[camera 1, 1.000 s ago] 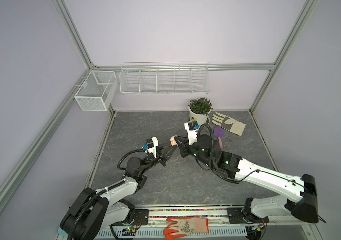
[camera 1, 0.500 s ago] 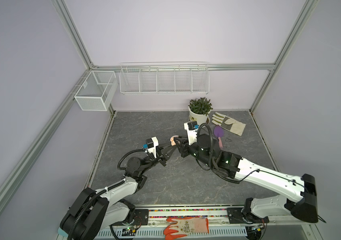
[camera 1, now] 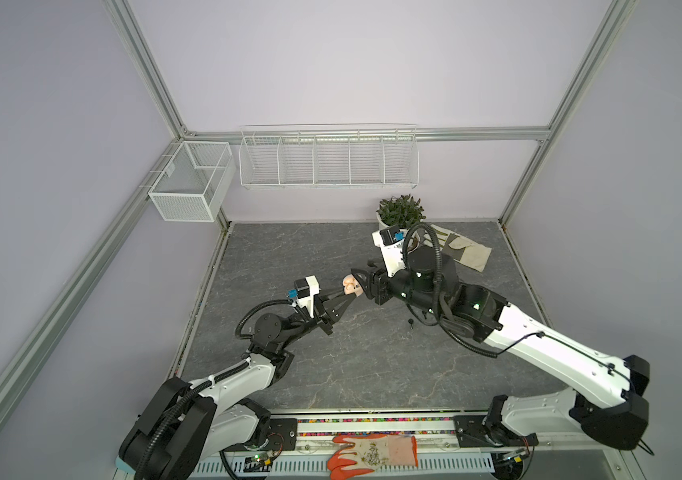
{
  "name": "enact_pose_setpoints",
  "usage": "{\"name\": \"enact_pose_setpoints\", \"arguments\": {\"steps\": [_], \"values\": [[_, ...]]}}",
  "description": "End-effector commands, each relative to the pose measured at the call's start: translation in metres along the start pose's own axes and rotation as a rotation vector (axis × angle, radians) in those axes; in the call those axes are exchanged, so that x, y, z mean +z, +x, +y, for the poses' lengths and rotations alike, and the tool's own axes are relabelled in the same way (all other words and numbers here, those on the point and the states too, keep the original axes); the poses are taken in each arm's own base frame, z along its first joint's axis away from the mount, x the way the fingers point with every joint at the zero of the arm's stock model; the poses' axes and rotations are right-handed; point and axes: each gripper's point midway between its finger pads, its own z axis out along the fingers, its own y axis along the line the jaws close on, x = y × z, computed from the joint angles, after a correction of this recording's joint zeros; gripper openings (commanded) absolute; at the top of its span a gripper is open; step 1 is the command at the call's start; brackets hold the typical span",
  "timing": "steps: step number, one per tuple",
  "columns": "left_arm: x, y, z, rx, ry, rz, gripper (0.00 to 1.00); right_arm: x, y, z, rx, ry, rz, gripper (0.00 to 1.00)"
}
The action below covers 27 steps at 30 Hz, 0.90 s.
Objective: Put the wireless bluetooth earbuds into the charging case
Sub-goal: 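Lower the earbud into the empty slot of the pink case and open the right gripper, then raise the right gripper and move it over the open case lid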
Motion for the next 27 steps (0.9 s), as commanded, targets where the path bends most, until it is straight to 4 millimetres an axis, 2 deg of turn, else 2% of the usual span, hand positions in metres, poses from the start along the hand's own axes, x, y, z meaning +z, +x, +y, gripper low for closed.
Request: {"name": "enact_pose_setpoints", "arguments": {"steps": [1, 6, 12, 27], "values": [[0.003, -0.004, -0.010, 0.067, 0.045, 0.013, 0.00, -0.020, 0.017, 0.003, -0.078, -0.102, 0.116, 0.60], [0.005, 0.015, -0.018, 0.095, 0.086, 0.088, 0.00, -0.029, 0.022, -0.005, -0.145, -0.100, 0.195, 0.62], [0.007, 0.030, -0.018, 0.093, 0.110, 0.123, 0.00, -0.035, 0.027, -0.012, -0.215, -0.091, 0.214, 0.66], [0.010, 0.026, -0.022, 0.116, 0.149, 0.097, 0.00, -0.011, 0.035, -0.024, -0.164, -0.057, 0.274, 0.70]]}}
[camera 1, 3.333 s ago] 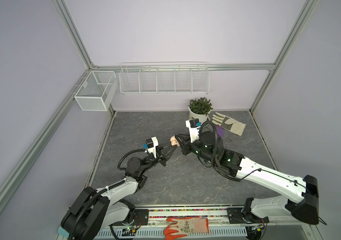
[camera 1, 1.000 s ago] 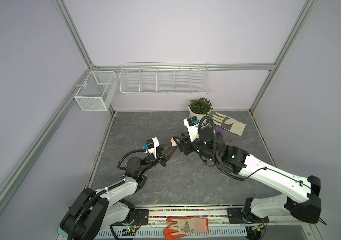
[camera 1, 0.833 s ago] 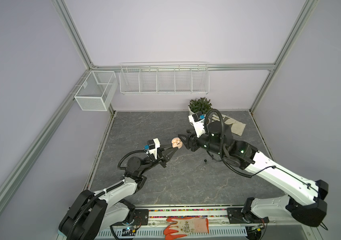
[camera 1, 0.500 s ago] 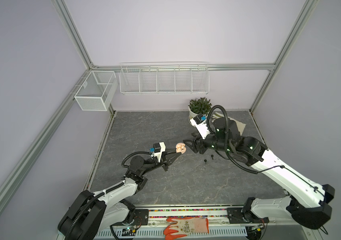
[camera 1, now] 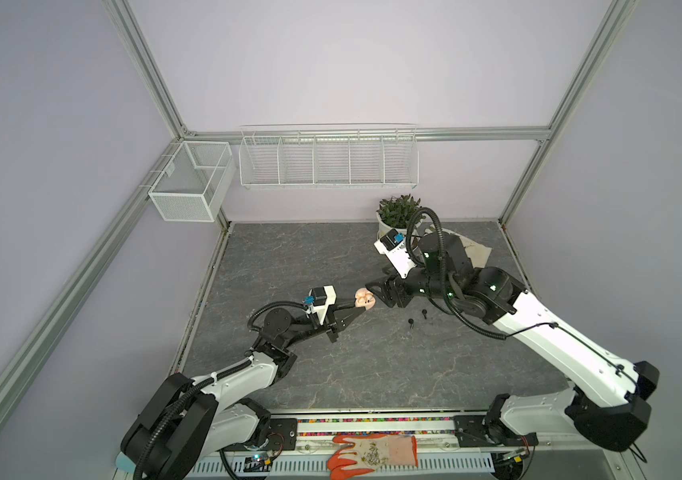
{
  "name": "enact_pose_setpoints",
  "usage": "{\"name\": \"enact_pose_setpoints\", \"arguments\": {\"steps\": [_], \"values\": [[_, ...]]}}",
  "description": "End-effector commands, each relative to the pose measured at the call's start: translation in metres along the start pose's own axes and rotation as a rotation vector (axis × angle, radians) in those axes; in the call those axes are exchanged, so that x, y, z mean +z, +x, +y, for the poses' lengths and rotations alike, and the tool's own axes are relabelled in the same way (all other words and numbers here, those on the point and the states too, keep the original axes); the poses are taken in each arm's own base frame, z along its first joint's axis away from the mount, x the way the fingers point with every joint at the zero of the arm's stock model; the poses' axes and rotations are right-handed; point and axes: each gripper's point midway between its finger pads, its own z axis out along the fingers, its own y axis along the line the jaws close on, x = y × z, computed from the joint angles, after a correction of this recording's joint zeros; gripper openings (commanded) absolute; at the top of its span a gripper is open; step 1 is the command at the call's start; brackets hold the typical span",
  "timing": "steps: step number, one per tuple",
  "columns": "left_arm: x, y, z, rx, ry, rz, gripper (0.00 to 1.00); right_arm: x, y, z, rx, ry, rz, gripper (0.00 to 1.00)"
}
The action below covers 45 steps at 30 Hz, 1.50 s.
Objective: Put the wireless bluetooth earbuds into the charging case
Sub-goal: 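Raise the right gripper and move it over the open case lid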
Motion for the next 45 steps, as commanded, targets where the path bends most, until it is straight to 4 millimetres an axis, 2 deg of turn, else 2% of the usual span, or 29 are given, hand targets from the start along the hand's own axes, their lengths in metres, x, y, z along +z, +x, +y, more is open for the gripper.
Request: {"name": "enact_pose_setpoints", "arguments": {"steps": [1, 9, 18, 45], "values": [[0.004, -0.015, -0.004, 0.045, 0.030, -0.048, 0.00, 0.002, 0.000, -0.006, 0.004, 0.016, 0.016, 0.70], [0.003, -0.018, -0.004, 0.055, 0.026, -0.056, 0.00, 0.015, 0.011, -0.017, -0.003, 0.065, 0.066, 0.70], [0.001, -0.021, -0.006, 0.054, 0.027, -0.067, 0.00, 0.019, 0.021, -0.022, -0.008, 0.084, 0.091, 0.70], [-0.002, -0.025, -0.004, 0.057, -0.004, -0.083, 0.00, 0.019, 0.032, -0.017, -0.001, 0.056, 0.125, 0.70]]}}
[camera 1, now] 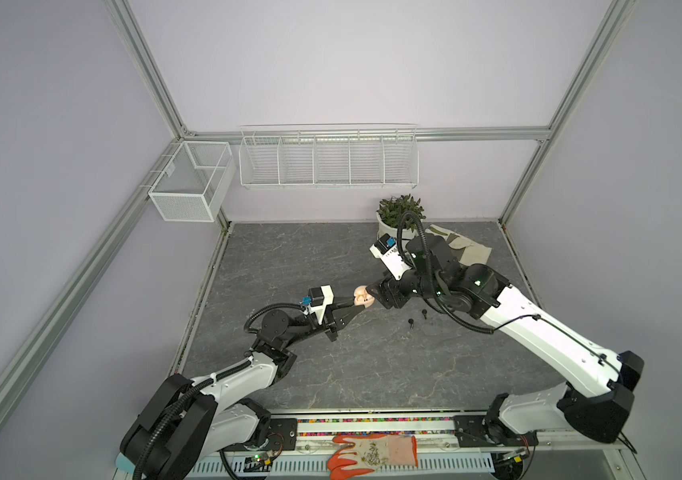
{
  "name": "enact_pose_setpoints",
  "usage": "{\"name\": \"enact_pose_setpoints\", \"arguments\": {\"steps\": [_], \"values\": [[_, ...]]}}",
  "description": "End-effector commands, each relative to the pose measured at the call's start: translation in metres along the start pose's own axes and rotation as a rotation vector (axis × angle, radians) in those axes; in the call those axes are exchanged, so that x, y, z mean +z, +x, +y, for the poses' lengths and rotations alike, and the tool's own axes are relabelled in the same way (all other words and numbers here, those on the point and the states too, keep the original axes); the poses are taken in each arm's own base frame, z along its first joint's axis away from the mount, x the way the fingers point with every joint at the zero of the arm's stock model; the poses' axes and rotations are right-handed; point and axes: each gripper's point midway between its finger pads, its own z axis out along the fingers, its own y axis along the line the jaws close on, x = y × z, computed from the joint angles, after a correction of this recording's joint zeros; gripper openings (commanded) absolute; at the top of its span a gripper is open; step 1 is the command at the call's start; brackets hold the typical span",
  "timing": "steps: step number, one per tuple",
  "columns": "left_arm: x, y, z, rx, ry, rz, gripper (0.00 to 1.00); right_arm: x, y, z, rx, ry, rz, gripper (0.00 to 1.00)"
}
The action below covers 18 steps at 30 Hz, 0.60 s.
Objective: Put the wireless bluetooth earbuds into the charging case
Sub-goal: 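Raise the right gripper and move it over the open case lid, then press the case lid down with the right gripper to close it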
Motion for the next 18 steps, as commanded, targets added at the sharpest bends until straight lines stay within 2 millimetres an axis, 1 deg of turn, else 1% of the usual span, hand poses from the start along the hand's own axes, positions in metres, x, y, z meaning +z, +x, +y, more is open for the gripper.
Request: {"name": "enact_pose_setpoints", "arguments": {"steps": [1, 4, 8, 10, 12, 15, 18], "values": [[-0.001, -0.012, -0.003, 0.025, 0.000, -0.039, 0.00, -0.001, 0.008, 0.000, -0.009, -0.010, 0.023, 0.70], [-0.001, -0.013, -0.003, 0.026, 0.000, -0.040, 0.00, -0.004, 0.005, 0.001, -0.010, -0.012, 0.018, 0.70], [-0.002, -0.013, -0.005, 0.021, 0.004, -0.037, 0.00, -0.018, -0.004, 0.002, -0.015, -0.018, -0.021, 0.70], [-0.003, -0.011, -0.006, 0.012, 0.010, -0.034, 0.00, -0.025, -0.006, 0.008, -0.008, -0.081, -0.039, 0.69], [-0.003, -0.011, -0.008, 0.006, 0.020, -0.032, 0.00, -0.033, -0.006, 0.020, 0.006, -0.199, -0.051, 0.69], [-0.005, -0.007, -0.010, -0.002, 0.021, -0.027, 0.00, -0.039, -0.004, 0.033, 0.036, -0.344, -0.052, 0.70], [-0.007, -0.005, -0.011, -0.007, 0.021, -0.022, 0.00, -0.039, -0.002, 0.039, 0.060, -0.441, -0.036, 0.69]]}}
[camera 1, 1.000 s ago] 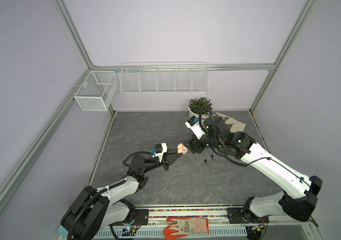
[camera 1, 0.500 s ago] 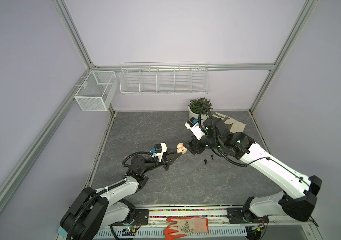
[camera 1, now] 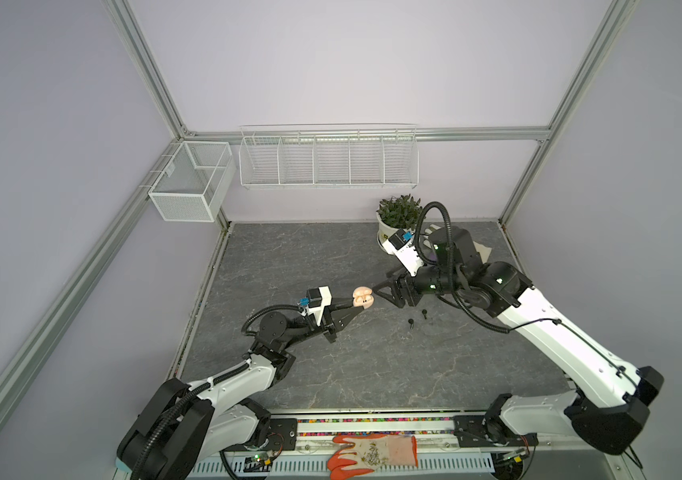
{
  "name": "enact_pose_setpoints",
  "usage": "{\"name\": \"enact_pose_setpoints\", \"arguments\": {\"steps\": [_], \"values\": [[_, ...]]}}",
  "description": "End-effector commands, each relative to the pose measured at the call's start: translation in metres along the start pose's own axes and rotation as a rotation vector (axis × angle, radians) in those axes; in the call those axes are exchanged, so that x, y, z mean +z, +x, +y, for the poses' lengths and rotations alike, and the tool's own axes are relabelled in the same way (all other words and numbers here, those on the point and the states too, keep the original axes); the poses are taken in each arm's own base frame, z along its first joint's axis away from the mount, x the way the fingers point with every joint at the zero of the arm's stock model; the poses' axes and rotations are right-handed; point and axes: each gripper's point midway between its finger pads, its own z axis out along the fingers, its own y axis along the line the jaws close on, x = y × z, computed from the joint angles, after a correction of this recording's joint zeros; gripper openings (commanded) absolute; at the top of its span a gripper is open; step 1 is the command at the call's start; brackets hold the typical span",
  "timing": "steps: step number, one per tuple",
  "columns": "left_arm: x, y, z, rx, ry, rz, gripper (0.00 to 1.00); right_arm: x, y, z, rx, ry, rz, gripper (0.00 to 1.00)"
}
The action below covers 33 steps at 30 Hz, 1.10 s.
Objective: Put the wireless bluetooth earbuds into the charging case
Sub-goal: 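Press the case lid down with the right gripper to close it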
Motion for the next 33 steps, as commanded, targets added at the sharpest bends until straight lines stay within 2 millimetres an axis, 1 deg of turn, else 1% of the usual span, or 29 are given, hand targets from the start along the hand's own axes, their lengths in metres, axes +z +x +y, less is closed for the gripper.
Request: {"name": "enact_pose_setpoints", "arguments": {"steps": [1, 6, 12, 16, 21, 30, 33], "values": [[-0.003, -0.002, -0.007, 0.010, 0.017, -0.014, 0.00, 0.001, 0.007, 0.024, 0.018, -0.201, 0.020, 0.70], [-0.003, -0.001, -0.007, 0.007, 0.019, -0.007, 0.00, 0.009, 0.010, 0.024, 0.041, -0.260, 0.036, 0.72], [-0.001, 0.000, -0.006, 0.002, 0.028, -0.005, 0.00, 0.022, 0.012, 0.019, 0.064, -0.292, 0.066, 0.73], [-0.001, -0.002, -0.007, 0.006, 0.034, -0.010, 0.00, 0.025, 0.014, 0.018, 0.082, -0.314, 0.070, 0.74], [0.001, -0.003, -0.010, 0.009, 0.057, -0.008, 0.00, 0.026, 0.016, 0.019, 0.102, -0.346, 0.080, 0.78], [0.002, -0.004, -0.013, -0.010, 0.082, -0.014, 0.00, 0.039, 0.025, 0.018, 0.136, -0.397, 0.131, 0.82], [0.002, -0.004, -0.013, -0.012, 0.082, -0.013, 0.00, 0.042, 0.024, 0.020, 0.142, -0.425, 0.137, 0.82]]}}
